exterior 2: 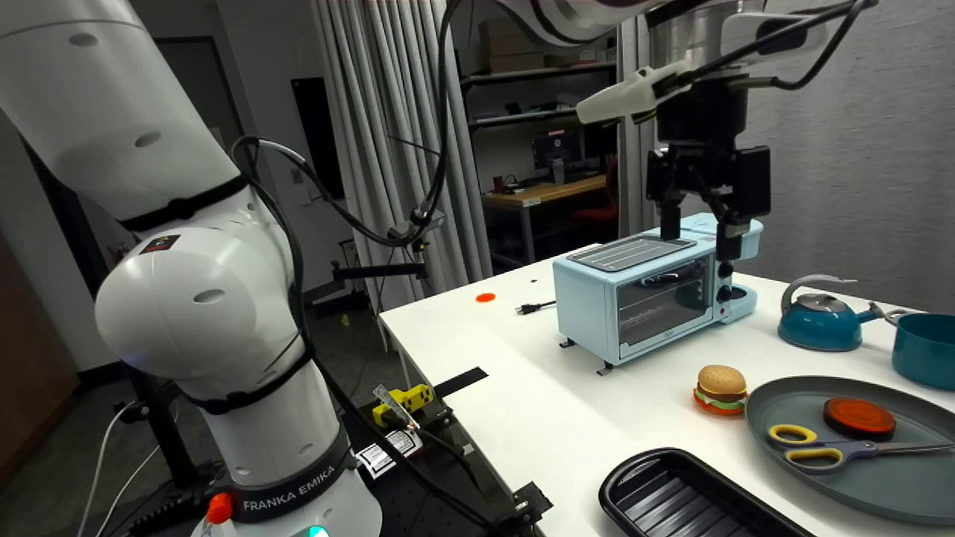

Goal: Pick up the green cup and pour the contents onto the plate

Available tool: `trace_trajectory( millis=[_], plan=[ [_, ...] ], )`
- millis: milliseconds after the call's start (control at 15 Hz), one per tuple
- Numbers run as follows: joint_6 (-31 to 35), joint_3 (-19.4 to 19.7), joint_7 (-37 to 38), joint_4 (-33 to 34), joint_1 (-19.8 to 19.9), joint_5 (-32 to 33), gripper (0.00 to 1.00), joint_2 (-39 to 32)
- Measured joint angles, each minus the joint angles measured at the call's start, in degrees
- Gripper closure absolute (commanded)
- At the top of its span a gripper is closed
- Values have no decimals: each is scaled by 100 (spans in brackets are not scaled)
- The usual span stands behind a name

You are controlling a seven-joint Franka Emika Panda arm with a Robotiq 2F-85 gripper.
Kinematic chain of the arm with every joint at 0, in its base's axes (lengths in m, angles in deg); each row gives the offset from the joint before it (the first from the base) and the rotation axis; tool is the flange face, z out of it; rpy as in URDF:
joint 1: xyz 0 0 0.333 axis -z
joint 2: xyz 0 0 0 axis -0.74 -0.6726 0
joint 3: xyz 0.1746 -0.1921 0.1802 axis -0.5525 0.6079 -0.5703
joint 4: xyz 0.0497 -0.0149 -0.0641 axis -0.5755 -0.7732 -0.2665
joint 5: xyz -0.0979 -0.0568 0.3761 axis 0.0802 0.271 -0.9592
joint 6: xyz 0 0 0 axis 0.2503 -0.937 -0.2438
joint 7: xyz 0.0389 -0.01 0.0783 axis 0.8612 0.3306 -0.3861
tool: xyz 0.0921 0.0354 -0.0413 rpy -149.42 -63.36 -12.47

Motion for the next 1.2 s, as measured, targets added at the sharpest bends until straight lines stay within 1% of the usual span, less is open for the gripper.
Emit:
trace_trajectory(
  millis=[267, 1200],
  plan=[
    [0, 35, 104, 281, 8, -19, 0, -286],
    [0, 31, 124, 284, 9, -19, 0, -300]
  ],
)
